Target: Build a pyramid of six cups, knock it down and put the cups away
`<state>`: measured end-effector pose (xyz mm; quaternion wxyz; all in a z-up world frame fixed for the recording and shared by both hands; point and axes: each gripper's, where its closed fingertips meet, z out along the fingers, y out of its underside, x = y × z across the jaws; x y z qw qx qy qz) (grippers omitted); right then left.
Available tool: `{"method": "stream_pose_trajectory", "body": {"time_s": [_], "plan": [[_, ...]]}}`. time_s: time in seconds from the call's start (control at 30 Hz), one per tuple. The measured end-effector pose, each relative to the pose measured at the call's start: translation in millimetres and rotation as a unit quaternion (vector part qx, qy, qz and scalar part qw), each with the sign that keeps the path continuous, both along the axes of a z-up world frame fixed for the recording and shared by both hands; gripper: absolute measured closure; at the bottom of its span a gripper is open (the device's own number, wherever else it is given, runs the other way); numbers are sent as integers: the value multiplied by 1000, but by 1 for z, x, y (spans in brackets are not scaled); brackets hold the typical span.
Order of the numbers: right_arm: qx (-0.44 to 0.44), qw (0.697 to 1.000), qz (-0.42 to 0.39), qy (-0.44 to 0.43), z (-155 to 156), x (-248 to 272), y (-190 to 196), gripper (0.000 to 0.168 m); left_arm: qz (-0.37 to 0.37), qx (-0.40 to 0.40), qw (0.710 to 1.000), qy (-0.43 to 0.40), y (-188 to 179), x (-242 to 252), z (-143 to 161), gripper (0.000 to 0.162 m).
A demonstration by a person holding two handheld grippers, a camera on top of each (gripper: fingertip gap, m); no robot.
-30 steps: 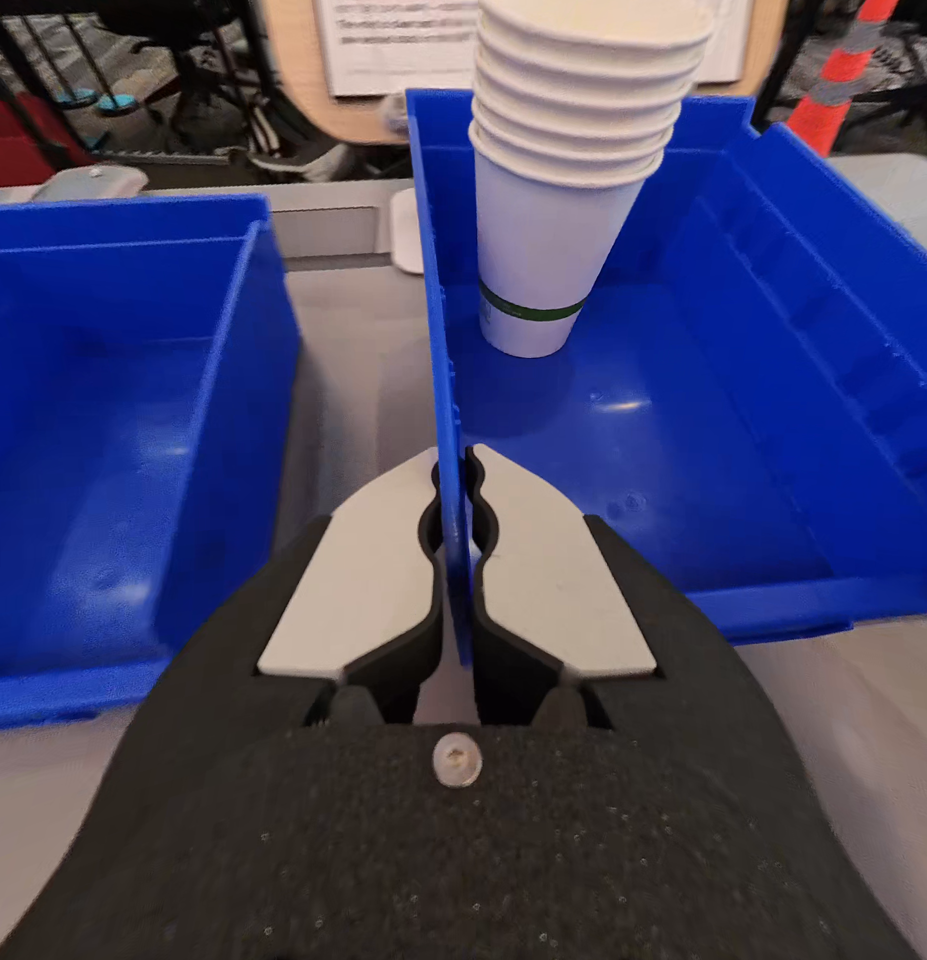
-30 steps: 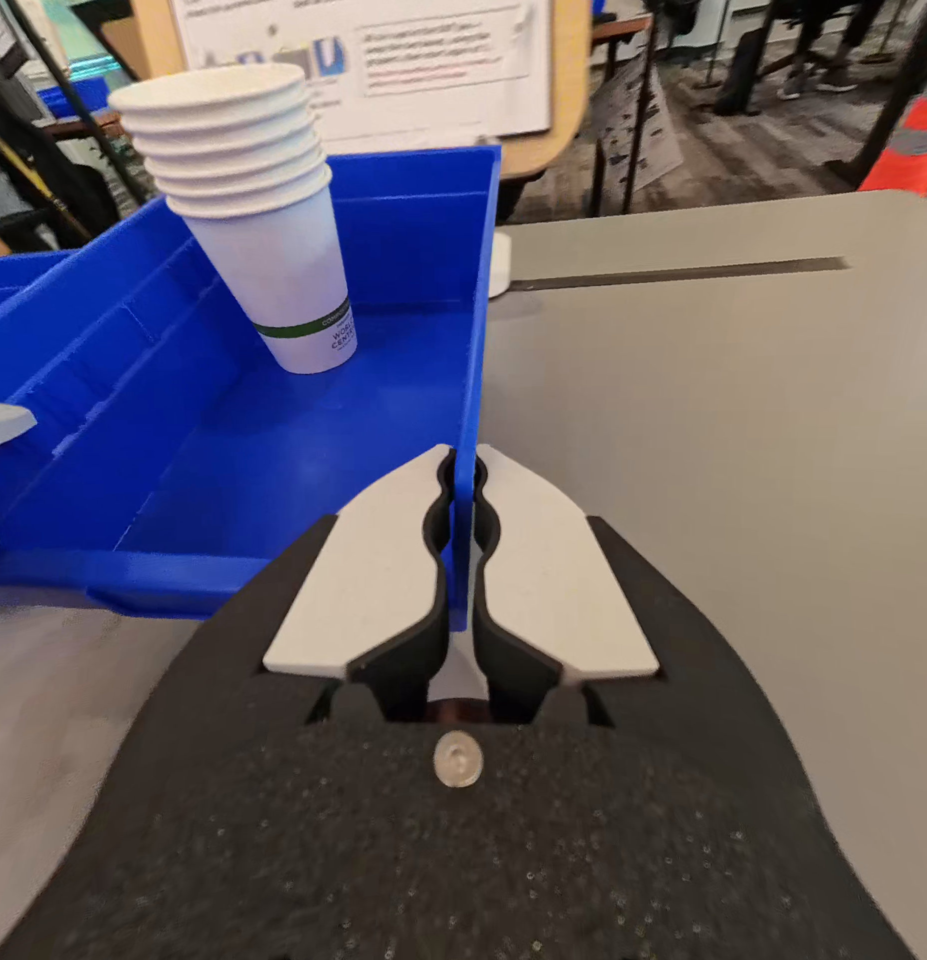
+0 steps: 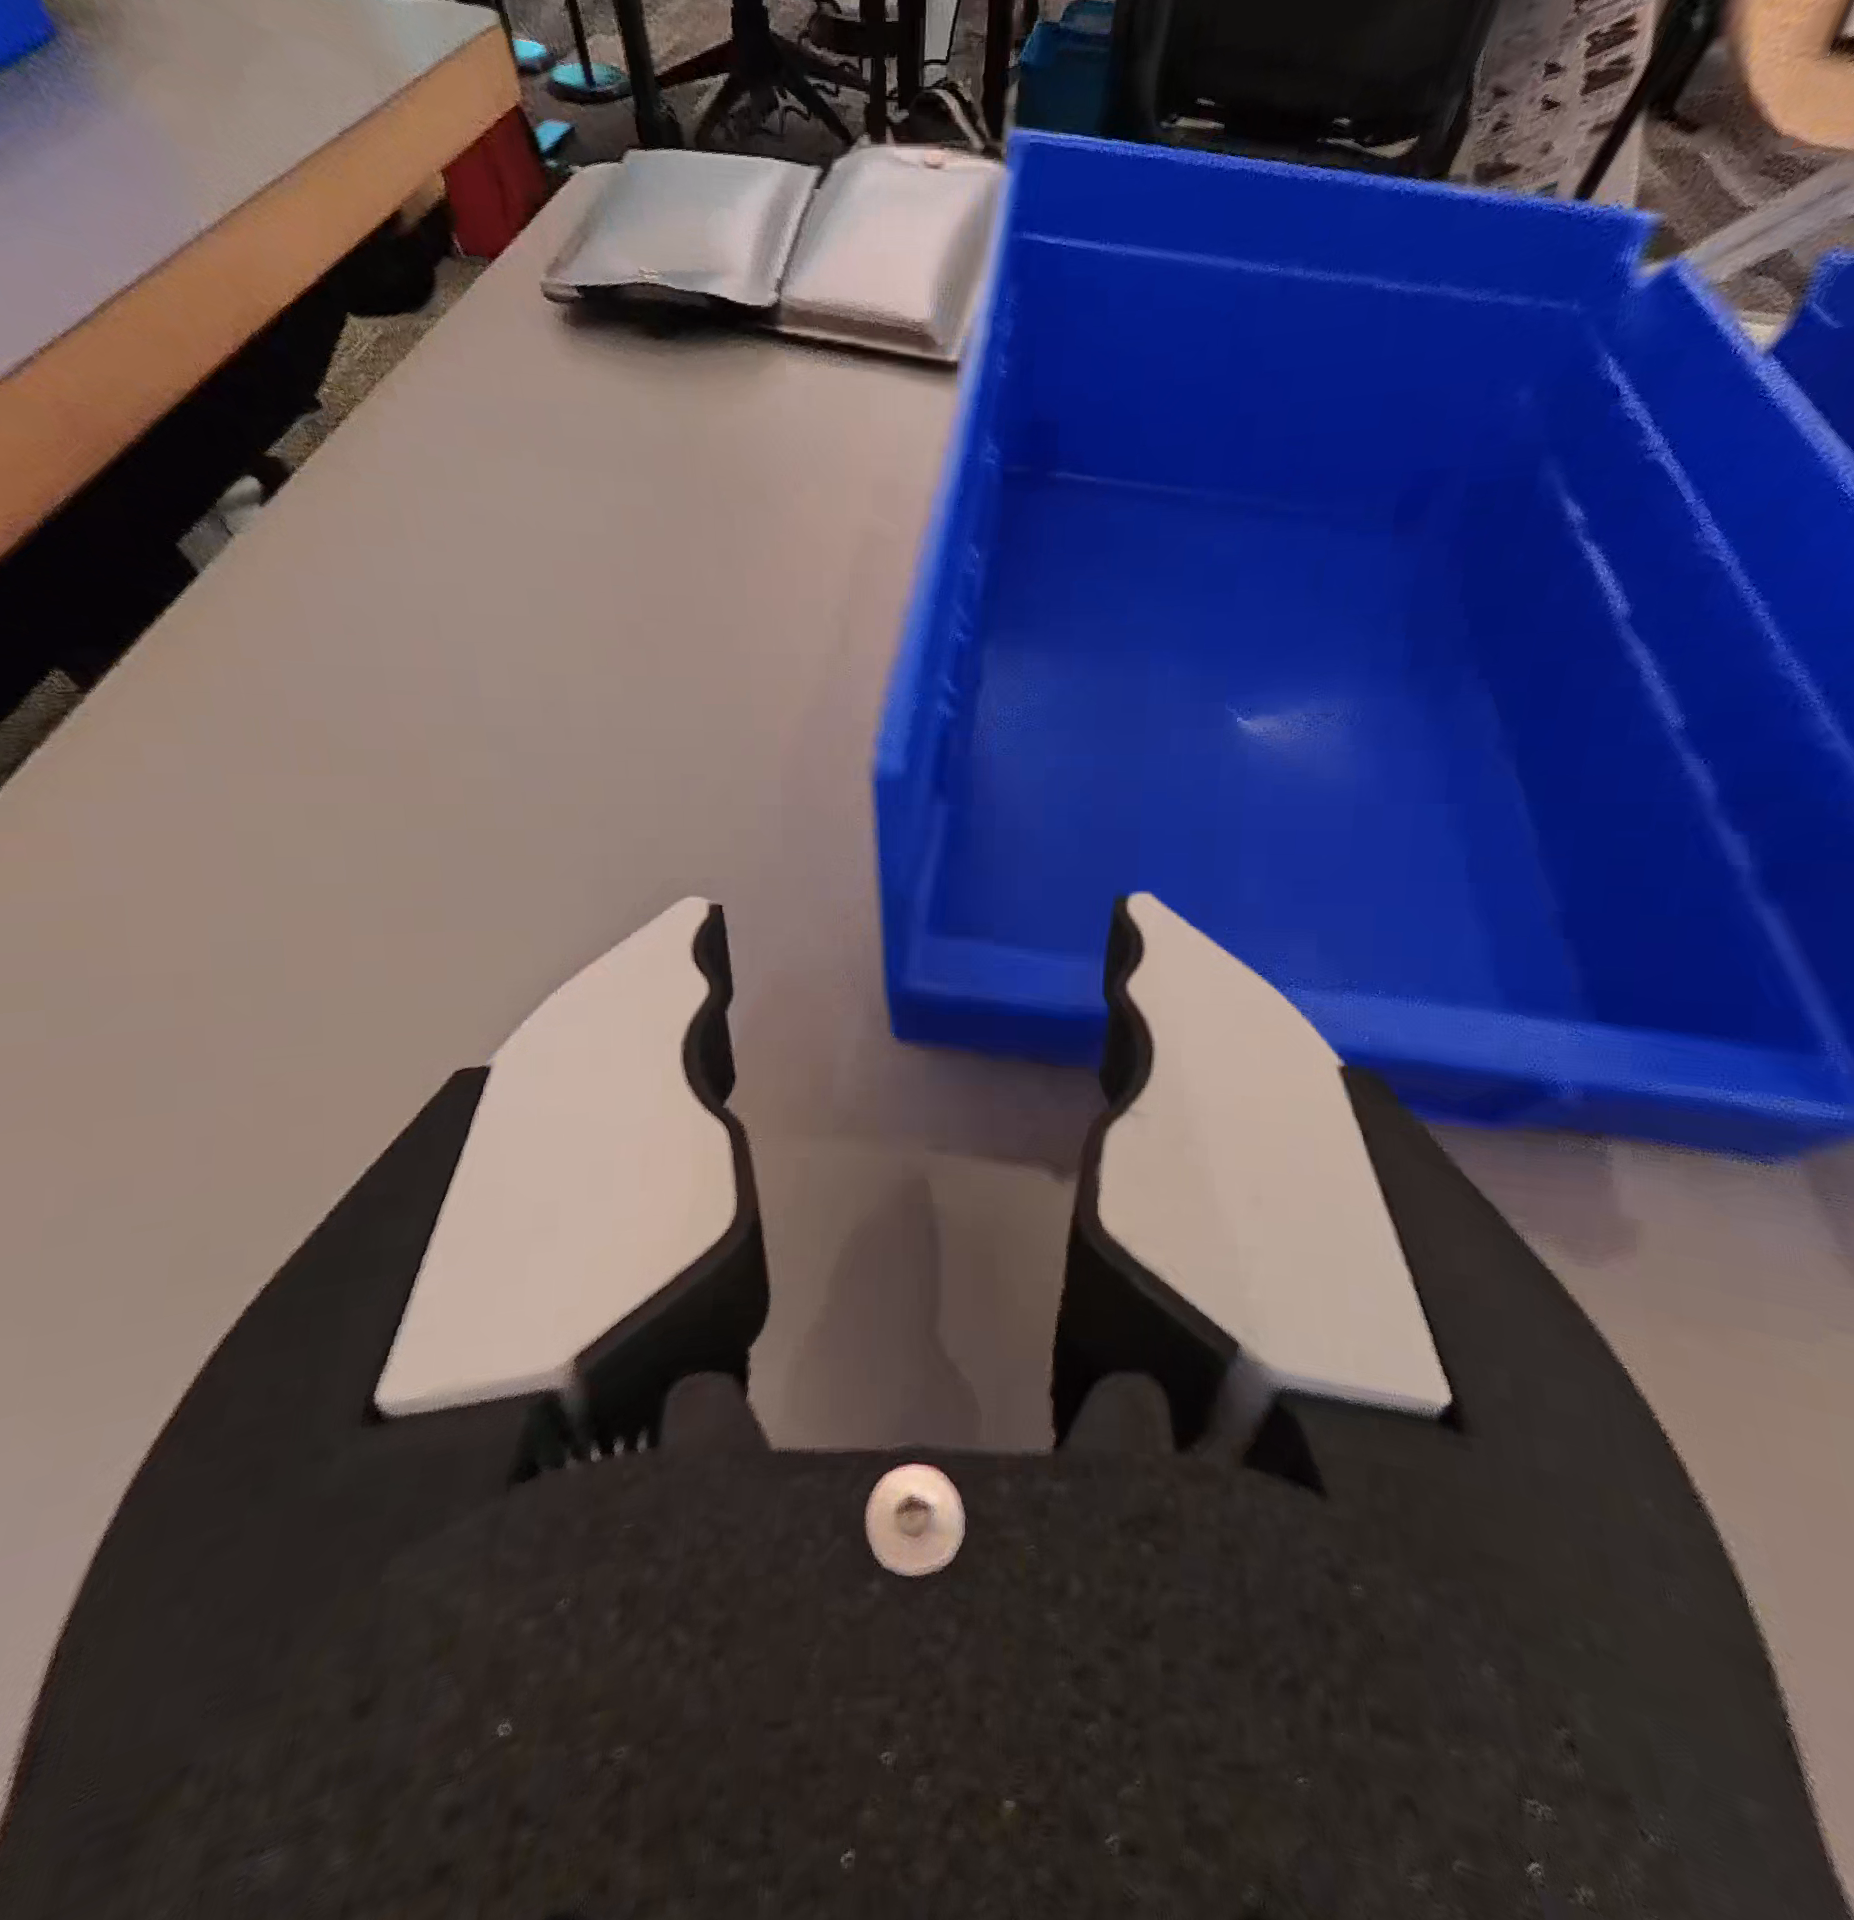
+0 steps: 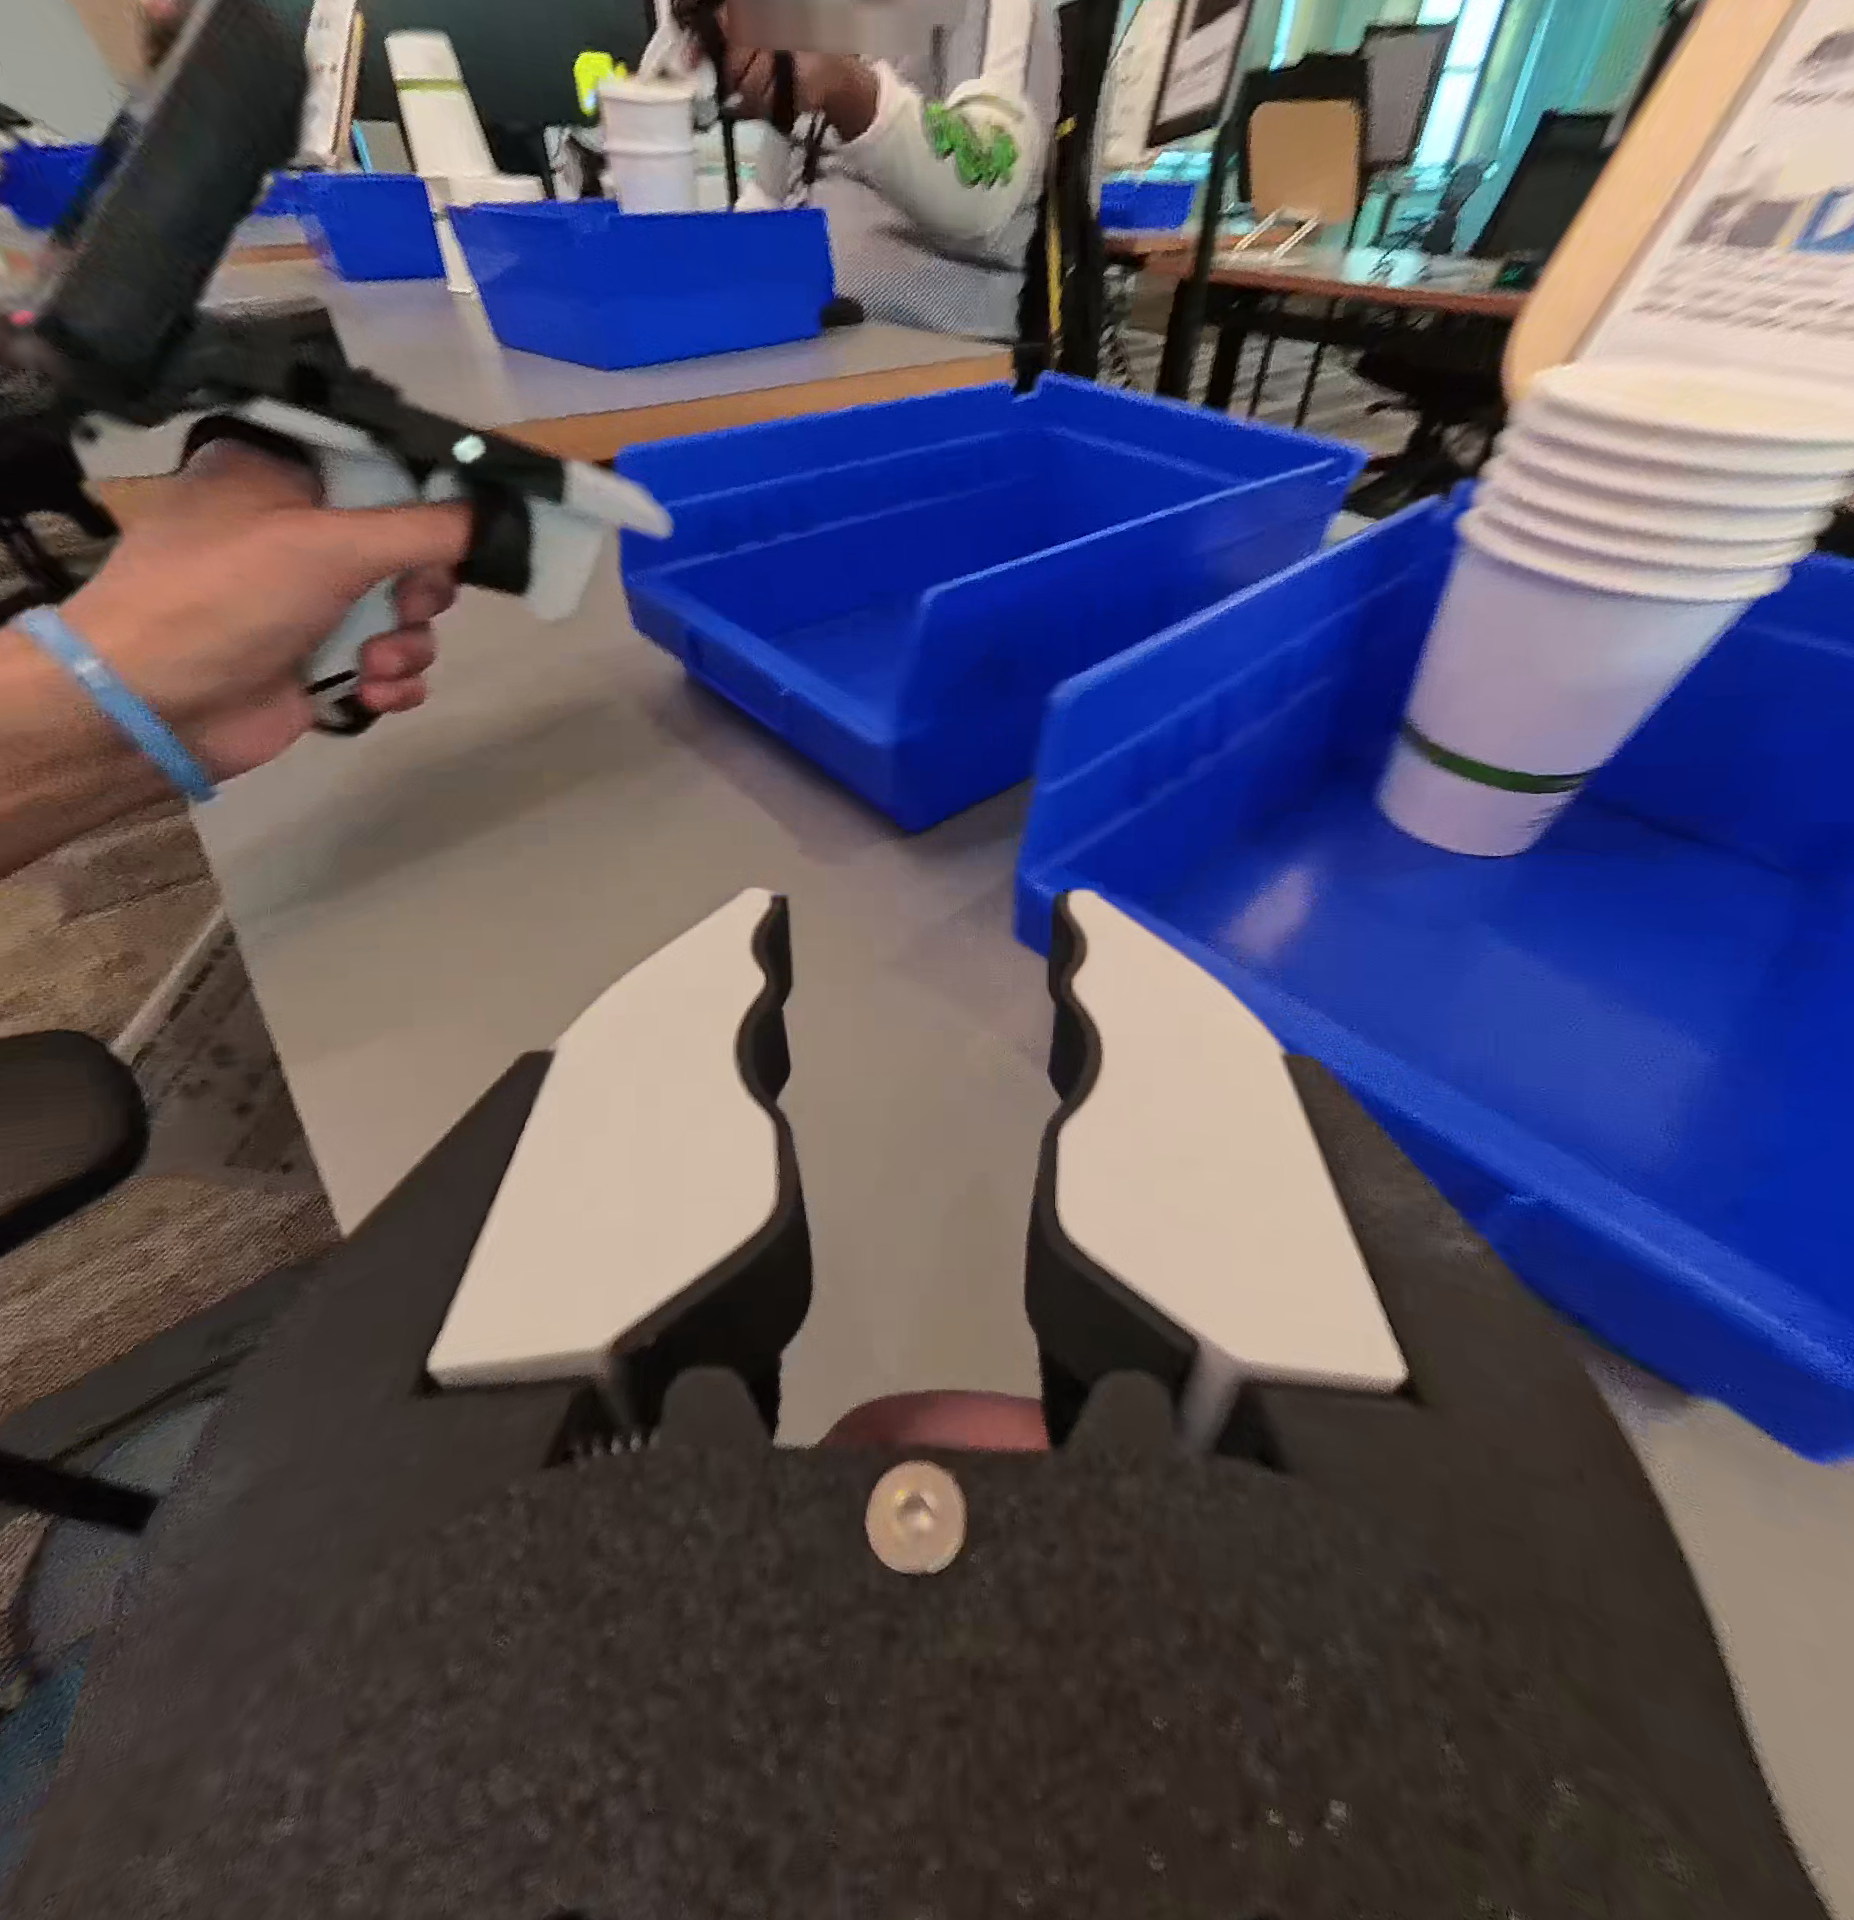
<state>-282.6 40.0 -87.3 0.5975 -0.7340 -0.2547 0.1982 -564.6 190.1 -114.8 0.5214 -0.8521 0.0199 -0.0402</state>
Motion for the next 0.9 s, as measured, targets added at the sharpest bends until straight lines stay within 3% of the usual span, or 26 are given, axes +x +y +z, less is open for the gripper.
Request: {"method": "stream_pose_trajectory", "body": {"time_s": [0.13,0.2,0.27,0.53,0.73,0.9], "plan": [[-43,998,4,-37,-26,-37,7,121,-5,-26,1000,6,38,-5,-12,102],[-71,997,1,-38,-39,-53,14,121,-29,-34,999,-10,47,4,-17,119],[-100,993,-13,-53,-51,-63,22,119,-31,-33,999,-16,48,6,-17,155],[-93,987,-107,-82,-46,-88,54,111,14,-35,999,32,-34,11,-18,158],[-136,979,-143,-51,-50,-98,60,124,26,-34,998,40,-104,4,-18,158],[-149,978,-135,-49,-47,-105,54,152,35,-27,998,40,-138,1,-17,158]]}}
